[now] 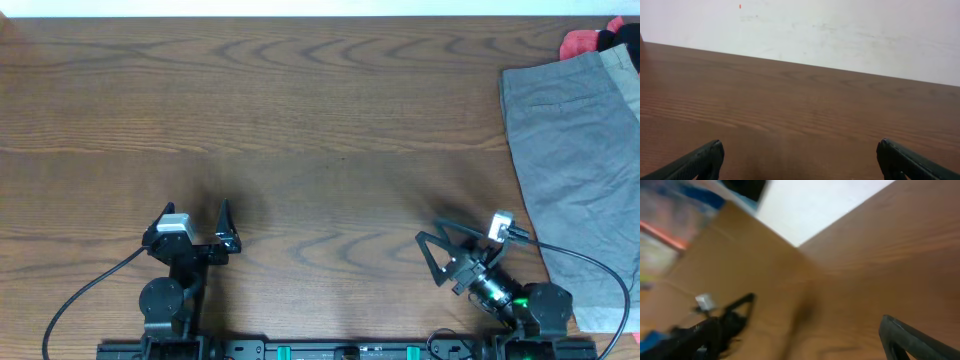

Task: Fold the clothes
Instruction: 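Reach the right gripper to the grey shorts pile and grasp the hem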

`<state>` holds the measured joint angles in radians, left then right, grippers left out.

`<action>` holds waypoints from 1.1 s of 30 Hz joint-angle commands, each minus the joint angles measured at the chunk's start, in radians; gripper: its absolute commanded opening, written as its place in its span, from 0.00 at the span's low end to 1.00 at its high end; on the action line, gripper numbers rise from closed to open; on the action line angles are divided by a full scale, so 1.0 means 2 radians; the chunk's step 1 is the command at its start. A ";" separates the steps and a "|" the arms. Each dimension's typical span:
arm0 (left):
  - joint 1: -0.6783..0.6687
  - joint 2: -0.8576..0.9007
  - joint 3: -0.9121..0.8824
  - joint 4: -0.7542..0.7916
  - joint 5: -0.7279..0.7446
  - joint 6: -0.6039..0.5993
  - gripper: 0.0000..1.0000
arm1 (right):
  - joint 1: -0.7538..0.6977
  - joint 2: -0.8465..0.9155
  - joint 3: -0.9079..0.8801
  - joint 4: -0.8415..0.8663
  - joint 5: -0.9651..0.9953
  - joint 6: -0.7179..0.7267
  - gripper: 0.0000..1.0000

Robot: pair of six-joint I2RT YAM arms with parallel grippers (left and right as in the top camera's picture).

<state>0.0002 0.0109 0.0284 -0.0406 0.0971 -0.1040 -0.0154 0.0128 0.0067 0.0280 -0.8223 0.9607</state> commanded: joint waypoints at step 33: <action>0.003 -0.003 -0.012 -0.010 0.001 0.003 0.98 | -0.002 0.745 0.717 -0.386 0.531 -0.336 0.99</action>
<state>0.0002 0.0116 0.0284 -0.0410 0.0975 -0.1040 -0.0158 1.3476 1.2938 -0.6796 0.0395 0.3531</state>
